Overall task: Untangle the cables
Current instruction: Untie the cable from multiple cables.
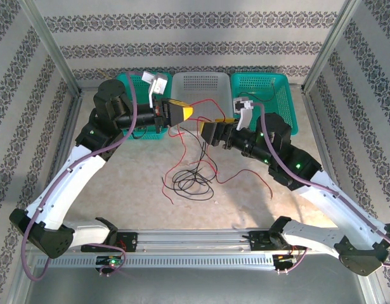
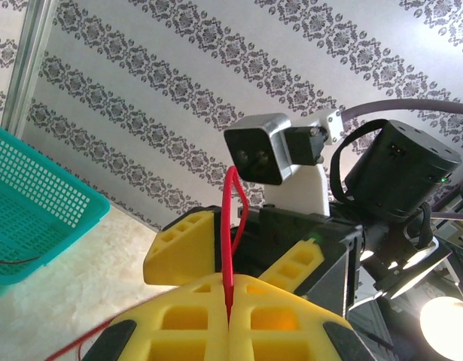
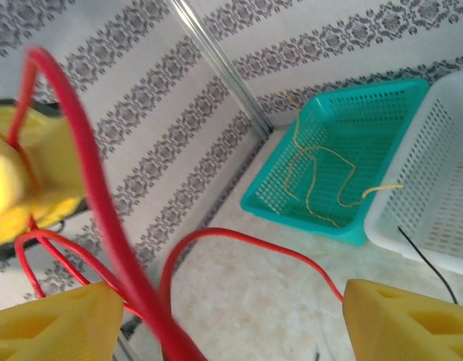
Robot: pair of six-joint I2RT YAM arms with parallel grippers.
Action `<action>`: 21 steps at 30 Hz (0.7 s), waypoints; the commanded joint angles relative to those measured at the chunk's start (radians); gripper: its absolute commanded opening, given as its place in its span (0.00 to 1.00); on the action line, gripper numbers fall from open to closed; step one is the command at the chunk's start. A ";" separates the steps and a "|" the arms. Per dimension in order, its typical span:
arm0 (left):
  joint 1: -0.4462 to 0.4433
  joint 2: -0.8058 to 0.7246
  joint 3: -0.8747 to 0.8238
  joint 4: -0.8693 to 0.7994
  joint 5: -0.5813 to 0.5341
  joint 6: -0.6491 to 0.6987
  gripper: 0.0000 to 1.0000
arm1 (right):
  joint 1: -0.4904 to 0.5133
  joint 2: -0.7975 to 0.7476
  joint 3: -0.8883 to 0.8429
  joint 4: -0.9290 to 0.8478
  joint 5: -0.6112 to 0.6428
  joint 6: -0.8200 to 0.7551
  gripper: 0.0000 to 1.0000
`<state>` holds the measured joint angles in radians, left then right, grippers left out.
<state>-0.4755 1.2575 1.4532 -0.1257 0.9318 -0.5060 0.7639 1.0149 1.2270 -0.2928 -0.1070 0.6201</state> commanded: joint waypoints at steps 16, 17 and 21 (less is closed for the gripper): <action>0.013 -0.014 -0.020 0.026 0.013 -0.009 0.00 | 0.008 -0.026 -0.020 0.100 -0.007 0.029 0.83; 0.014 -0.016 -0.023 0.027 0.012 -0.011 0.00 | 0.007 -0.027 -0.021 0.093 -0.001 0.027 0.83; 0.013 -0.012 -0.045 0.090 0.032 -0.060 0.00 | 0.003 -0.009 -0.032 0.076 0.040 0.058 0.80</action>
<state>-0.4755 1.2575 1.4235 -0.1154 0.9356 -0.5224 0.7639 1.0016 1.2102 -0.2264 -0.0994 0.6548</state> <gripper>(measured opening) 0.050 0.811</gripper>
